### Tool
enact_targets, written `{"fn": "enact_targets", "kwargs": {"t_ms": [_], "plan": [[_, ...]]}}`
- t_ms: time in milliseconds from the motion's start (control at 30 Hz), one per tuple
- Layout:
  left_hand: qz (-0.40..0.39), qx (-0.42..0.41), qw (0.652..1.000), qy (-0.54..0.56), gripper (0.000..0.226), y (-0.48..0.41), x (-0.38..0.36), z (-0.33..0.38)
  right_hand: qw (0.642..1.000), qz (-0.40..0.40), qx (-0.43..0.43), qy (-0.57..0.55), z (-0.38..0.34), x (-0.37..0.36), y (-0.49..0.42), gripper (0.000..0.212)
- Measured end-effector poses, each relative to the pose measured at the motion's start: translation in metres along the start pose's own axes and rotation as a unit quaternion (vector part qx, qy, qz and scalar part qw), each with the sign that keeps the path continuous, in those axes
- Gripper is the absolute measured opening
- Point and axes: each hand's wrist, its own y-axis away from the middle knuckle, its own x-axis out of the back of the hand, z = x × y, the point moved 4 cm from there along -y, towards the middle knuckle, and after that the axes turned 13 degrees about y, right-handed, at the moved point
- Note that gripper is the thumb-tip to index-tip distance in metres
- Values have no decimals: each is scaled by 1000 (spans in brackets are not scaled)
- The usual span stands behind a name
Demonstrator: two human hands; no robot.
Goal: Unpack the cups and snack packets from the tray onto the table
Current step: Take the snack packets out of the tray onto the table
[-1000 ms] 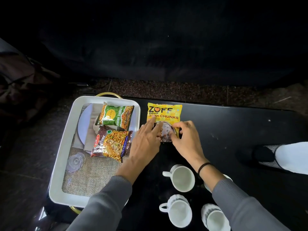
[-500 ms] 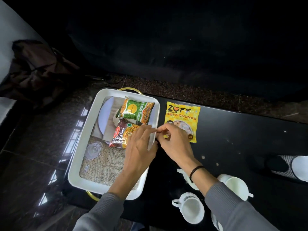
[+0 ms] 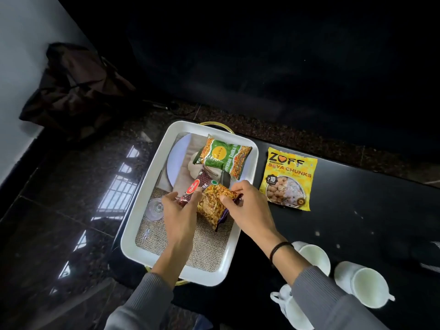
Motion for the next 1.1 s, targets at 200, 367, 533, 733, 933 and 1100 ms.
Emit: {"fn": "enact_targets", "kwargs": {"t_ms": [200,367,533,733,933,1100], "plan": [[-17,7,996,85,79,-5,6,-2,998,1,-9,-59,0,6,5,25],[-120,44,967,220,63,-4,3,8,992,-15,4,-127,3,9,12,23],[-218,75,943,240,62,0,-5,19,977,-63,18,-202,13,12,15,35],[-314,-53,935,157,48,16,-22,45,962,-113,43,-244,23,28,17,70],[-369,-7,924,96,44,29,-50,36,956,-112,34,-268,26,50,14,55],[-348,31,937,4,54,41,-67,24,943,-79,-41,-321,49,60,17,55]]}}
